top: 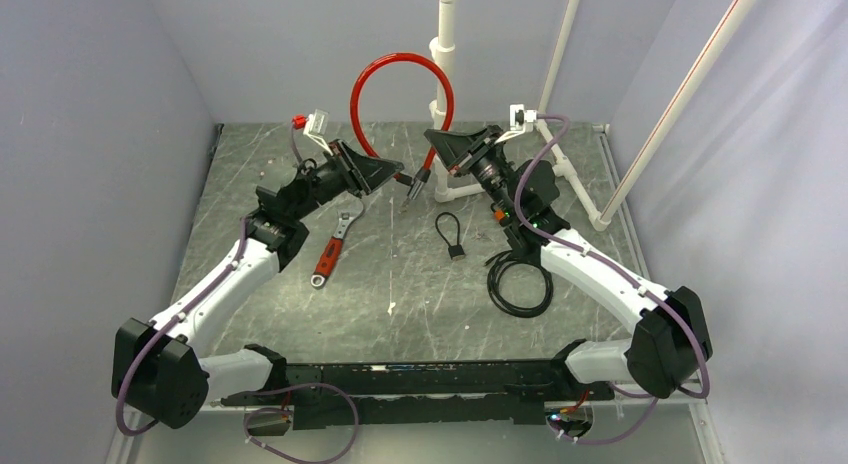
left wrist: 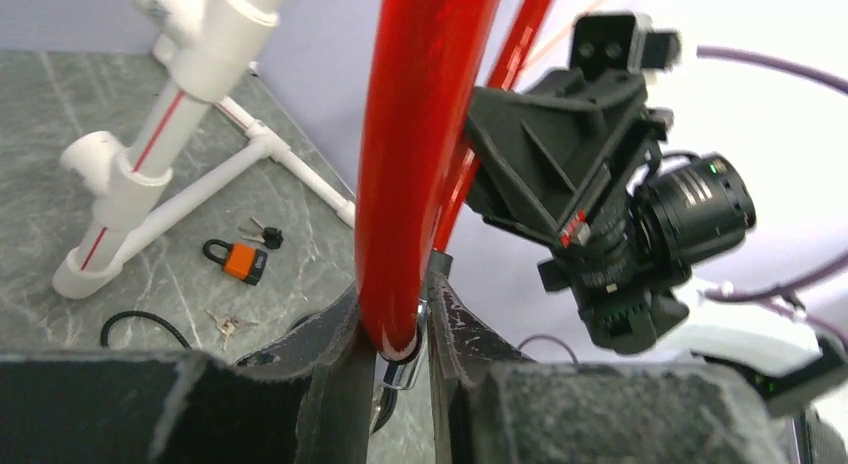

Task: Lock with the key
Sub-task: Lock the lock.

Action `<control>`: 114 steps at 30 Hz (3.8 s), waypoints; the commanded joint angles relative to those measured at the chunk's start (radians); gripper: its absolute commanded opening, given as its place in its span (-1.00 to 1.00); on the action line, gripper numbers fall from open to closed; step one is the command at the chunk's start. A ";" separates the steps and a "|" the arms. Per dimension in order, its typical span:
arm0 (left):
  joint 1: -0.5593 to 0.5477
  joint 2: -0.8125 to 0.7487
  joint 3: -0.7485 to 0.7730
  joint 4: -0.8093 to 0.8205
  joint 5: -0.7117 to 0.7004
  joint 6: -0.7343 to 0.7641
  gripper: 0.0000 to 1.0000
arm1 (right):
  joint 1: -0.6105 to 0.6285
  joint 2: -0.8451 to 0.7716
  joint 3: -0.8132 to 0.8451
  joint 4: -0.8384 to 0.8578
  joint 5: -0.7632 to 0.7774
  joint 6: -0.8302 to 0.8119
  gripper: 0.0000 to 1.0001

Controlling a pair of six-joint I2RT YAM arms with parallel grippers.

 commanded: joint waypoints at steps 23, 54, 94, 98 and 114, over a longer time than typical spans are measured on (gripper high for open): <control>-0.022 0.139 0.229 -0.153 0.430 0.173 -0.08 | 0.009 0.024 0.055 0.111 -0.271 0.146 -1.00; -0.075 0.160 0.253 -0.294 0.341 0.336 0.00 | 0.029 0.042 0.086 0.107 -0.366 0.122 -1.00; 0.102 0.034 0.075 -0.008 0.118 -0.031 -1.00 | -0.069 0.040 0.128 -0.127 -0.547 0.017 0.83; 0.168 0.004 0.061 0.021 0.092 -0.109 -1.00 | -0.066 0.052 0.111 -0.144 -0.602 0.008 0.76; 0.341 0.000 0.068 0.090 0.014 -0.313 -1.00 | 0.036 0.383 0.349 -0.067 -0.738 0.141 0.44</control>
